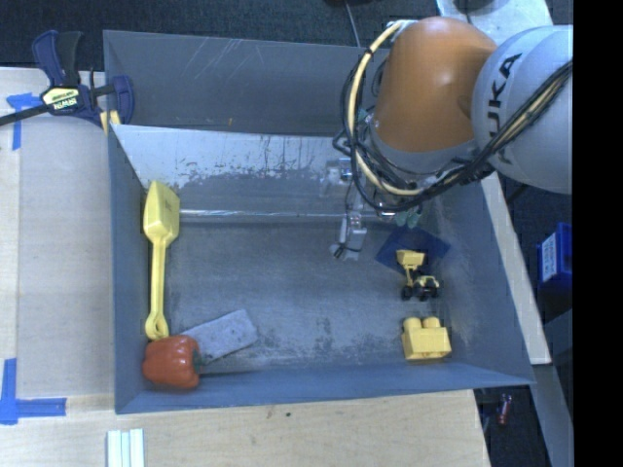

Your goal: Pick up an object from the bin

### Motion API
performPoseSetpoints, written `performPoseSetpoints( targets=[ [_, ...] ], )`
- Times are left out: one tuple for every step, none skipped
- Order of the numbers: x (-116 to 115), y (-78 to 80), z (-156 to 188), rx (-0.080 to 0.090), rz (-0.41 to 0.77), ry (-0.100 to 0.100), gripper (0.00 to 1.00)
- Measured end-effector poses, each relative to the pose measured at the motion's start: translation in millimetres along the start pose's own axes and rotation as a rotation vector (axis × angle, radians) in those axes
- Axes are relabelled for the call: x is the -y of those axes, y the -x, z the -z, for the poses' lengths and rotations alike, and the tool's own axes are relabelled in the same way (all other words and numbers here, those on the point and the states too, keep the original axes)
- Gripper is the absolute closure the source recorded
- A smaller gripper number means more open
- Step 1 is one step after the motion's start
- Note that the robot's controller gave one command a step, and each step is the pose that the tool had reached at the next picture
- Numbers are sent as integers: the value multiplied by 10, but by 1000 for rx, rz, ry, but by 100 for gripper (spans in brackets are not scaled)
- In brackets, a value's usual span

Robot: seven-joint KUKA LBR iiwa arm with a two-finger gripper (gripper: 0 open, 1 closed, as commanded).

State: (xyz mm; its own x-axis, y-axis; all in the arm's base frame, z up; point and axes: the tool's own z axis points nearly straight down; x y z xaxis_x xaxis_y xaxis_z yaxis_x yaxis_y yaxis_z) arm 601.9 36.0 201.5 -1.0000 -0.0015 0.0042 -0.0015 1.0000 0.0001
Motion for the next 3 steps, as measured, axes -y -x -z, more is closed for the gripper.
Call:
performPoseSetpoints(
  targets=[
    [0, 15, 43, 8, -1, 0, 0],
    [-710, -770, -1126, 10, 206, 0, 0],
    [-1800, -566, -500, 28, 496, -2, 0]
  ],
)
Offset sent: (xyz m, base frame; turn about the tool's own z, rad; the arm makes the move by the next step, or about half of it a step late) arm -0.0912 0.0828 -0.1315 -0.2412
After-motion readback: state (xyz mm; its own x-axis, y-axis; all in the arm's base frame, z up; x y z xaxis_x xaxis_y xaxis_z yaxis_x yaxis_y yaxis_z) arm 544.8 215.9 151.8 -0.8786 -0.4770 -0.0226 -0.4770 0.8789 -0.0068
